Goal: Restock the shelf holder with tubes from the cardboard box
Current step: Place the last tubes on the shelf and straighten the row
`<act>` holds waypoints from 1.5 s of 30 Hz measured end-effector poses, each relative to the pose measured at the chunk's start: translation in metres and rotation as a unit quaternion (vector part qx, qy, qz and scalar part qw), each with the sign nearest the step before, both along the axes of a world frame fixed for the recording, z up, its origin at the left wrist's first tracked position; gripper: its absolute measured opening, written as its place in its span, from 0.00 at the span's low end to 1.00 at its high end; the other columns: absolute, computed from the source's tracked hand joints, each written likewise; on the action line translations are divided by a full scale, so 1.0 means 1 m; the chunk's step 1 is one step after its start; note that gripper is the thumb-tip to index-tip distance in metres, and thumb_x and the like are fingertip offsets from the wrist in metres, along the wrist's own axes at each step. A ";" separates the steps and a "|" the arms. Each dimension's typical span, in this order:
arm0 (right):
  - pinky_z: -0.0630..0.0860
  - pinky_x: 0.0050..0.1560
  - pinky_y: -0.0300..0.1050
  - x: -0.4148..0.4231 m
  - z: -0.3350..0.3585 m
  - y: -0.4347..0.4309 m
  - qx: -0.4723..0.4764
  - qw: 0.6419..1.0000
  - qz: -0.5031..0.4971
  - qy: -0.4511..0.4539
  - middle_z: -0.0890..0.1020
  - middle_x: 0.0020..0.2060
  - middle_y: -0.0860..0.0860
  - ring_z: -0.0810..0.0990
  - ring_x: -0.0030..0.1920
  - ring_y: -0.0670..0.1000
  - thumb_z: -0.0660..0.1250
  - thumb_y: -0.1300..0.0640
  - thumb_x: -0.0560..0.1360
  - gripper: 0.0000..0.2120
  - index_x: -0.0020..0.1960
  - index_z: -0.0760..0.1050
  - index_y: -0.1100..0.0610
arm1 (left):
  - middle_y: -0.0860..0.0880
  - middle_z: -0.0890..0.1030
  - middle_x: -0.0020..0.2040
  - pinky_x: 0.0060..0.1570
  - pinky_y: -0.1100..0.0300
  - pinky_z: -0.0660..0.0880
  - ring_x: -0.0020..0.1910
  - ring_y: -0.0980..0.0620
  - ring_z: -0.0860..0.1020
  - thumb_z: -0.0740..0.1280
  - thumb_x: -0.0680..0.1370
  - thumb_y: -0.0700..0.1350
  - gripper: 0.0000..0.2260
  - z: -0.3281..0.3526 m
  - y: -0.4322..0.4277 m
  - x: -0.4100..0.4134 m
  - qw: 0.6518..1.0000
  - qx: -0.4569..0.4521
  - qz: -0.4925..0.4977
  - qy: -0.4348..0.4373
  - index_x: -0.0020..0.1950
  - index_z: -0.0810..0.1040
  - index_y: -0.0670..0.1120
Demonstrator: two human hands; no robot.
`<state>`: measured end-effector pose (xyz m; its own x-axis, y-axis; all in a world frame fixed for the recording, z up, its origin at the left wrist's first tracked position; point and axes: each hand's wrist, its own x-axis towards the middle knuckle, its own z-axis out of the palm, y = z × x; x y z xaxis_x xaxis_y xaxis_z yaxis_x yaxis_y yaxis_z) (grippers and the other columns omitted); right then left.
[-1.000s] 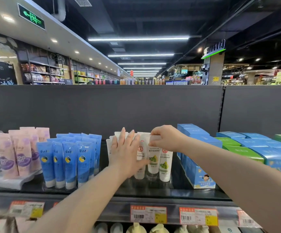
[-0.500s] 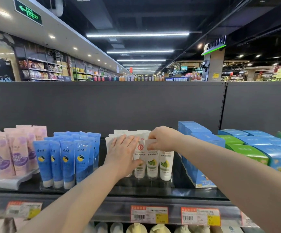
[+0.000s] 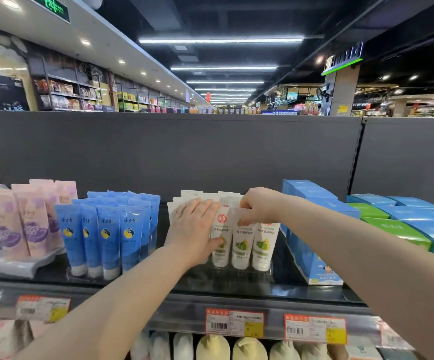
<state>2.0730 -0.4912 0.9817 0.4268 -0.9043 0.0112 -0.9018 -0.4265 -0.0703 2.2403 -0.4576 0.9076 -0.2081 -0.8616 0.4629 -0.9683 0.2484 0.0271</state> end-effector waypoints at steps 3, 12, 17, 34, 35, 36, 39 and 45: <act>0.68 0.33 0.40 -0.004 -0.003 0.003 -0.018 1.000 0.008 0.002 0.75 0.36 0.48 0.74 0.35 0.49 0.65 0.49 0.75 0.11 0.37 0.73 0.54 | 0.53 0.55 0.77 0.75 0.51 0.46 0.76 0.51 0.50 0.62 0.76 0.60 0.35 0.000 0.001 0.000 1.000 0.007 0.000 0.000 0.77 0.50 0.52; 0.74 0.47 0.45 -0.042 0.007 0.011 -0.026 0.998 -0.047 0.037 0.79 0.50 0.50 0.77 0.48 0.51 0.66 0.51 0.74 0.12 0.55 0.76 0.56 | 0.54 0.66 0.71 0.73 0.51 0.56 0.72 0.52 0.61 0.61 0.78 0.54 0.23 0.017 -0.004 0.005 1.000 0.008 -0.019 0.014 0.72 0.62 0.53; 0.78 0.51 0.49 -0.034 0.002 0.012 -0.046 0.997 -0.040 0.043 0.81 0.48 0.53 0.80 0.50 0.54 0.65 0.55 0.75 0.07 0.48 0.77 0.58 | 0.55 0.71 0.67 0.69 0.54 0.59 0.68 0.53 0.66 0.58 0.80 0.50 0.17 0.020 -0.006 0.010 1.000 -0.019 -0.009 0.020 0.70 0.66 0.55; 0.72 0.50 0.43 -0.007 0.000 0.016 -0.064 0.998 -0.003 -0.021 0.77 0.57 0.46 0.74 0.52 0.48 0.64 0.45 0.76 0.20 0.65 0.71 0.49 | 0.53 0.68 0.69 0.69 0.57 0.61 0.69 0.53 0.65 0.59 0.80 0.52 0.19 0.022 -0.006 0.031 1.000 -0.012 0.007 0.020 0.70 0.65 0.50; 0.72 0.51 0.43 -0.002 -0.002 0.016 -0.063 0.998 0.002 -0.028 0.77 0.59 0.47 0.75 0.54 0.49 0.63 0.46 0.76 0.21 0.67 0.70 0.49 | 0.53 0.69 0.69 0.68 0.57 0.62 0.68 0.53 0.66 0.58 0.80 0.51 0.19 0.022 -0.006 0.032 1.000 -0.007 0.003 0.021 0.70 0.66 0.50; 0.73 0.53 0.44 0.003 -0.004 0.016 -0.062 0.997 0.006 -0.037 0.76 0.61 0.48 0.76 0.57 0.50 0.62 0.46 0.77 0.22 0.69 0.68 0.48 | 0.53 0.69 0.69 0.68 0.58 0.62 0.68 0.53 0.66 0.58 0.80 0.51 0.18 0.021 -0.007 0.033 1.000 -0.006 -0.003 0.025 0.70 0.66 0.50; 0.74 0.57 0.46 0.017 -0.011 0.015 -0.035 0.997 -0.002 -0.073 0.74 0.65 0.49 0.75 0.62 0.52 0.63 0.47 0.77 0.23 0.71 0.68 0.50 | 0.53 0.70 0.68 0.66 0.60 0.63 0.67 0.54 0.67 0.58 0.80 0.49 0.18 0.020 -0.008 0.036 0.999 -0.011 -0.017 0.042 0.70 0.67 0.50; 0.75 0.45 0.43 0.026 -0.011 0.012 -0.026 0.995 0.003 -0.098 0.80 0.48 0.50 0.79 0.47 0.51 0.64 0.53 0.77 0.11 0.56 0.79 0.55 | 0.53 0.70 0.69 0.67 0.59 0.63 0.68 0.54 0.67 0.60 0.80 0.47 0.18 0.018 -0.009 0.039 0.998 -0.018 -0.032 0.047 0.70 0.67 0.49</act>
<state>2.0986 -0.4795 0.9704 0.4173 -0.8977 0.1416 -0.8704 -0.4396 -0.2217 2.2795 -0.4664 0.9257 -0.2172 -0.8306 0.5128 -0.9437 0.3130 0.1073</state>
